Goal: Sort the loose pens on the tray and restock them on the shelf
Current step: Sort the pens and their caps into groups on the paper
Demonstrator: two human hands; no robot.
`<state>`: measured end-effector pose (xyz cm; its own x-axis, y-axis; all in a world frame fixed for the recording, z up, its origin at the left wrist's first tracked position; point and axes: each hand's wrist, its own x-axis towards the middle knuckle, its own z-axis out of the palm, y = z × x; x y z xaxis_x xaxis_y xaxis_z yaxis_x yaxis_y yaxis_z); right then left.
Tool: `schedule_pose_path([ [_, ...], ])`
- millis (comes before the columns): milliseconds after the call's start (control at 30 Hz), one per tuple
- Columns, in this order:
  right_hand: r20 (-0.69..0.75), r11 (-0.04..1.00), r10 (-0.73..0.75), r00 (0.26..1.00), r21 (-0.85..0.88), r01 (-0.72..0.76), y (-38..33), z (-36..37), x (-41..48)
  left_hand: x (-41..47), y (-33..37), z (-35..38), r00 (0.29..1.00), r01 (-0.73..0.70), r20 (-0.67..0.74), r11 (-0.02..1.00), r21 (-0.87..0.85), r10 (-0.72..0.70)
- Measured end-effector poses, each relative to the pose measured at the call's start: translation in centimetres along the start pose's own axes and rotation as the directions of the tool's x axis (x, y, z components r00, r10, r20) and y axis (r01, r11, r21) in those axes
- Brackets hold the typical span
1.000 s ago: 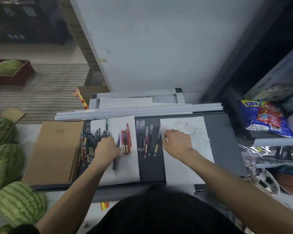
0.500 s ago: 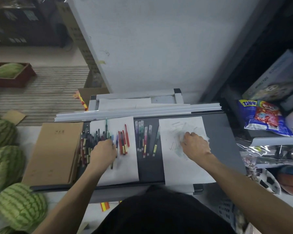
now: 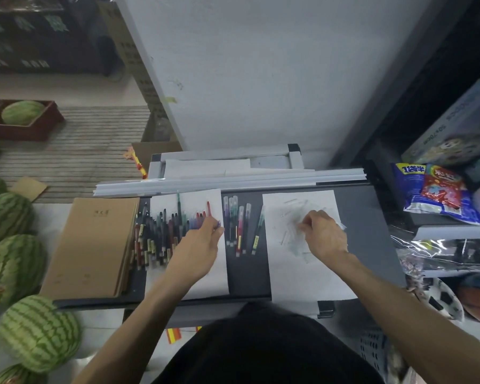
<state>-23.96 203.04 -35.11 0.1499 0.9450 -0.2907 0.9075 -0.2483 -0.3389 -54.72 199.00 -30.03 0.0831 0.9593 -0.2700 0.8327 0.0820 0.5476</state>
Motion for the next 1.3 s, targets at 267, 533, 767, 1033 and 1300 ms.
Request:
schedule_pose_path([
  [267, 0.173, 0.488, -0.059, 0.983, 0.864, -0.123, -5.4, -5.8, -4.7, -1.5, 5.1, -2.6, 0.978, -0.206, -0.007, 0.960, -0.190, 0.208],
  [533, 0.093, 0.502, -0.300, 0.949, 0.862, 0.074, -7.7, -10.4, -8.7, -2.7, 7.4, -5.9, 0.931, -0.363, -0.081, 0.929, -0.080, 0.357],
  [767, -0.029, 0.515, -0.299, 0.954, 0.837, 0.187, -8.1, -11.0, -8.8, -2.7, 7.4, -6.0, 0.894, -0.432, -0.118, 0.902, 0.023, 0.431],
  [1033, 0.023, 0.581, -0.341, 0.940, 0.791, 0.191, -9.5, -9.4, -8.9, -2.5, 7.7, -5.5, 0.889, -0.441, -0.110, 0.895, 0.058, 0.445],
  [1300, 0.030, 0.621, -0.286, 0.958, 0.767, 0.161, -9.6, -7.1, -8.6, -1.5, 7.0, -3.7, 0.892, -0.437, -0.077, 0.893, 0.103, 0.445],
])
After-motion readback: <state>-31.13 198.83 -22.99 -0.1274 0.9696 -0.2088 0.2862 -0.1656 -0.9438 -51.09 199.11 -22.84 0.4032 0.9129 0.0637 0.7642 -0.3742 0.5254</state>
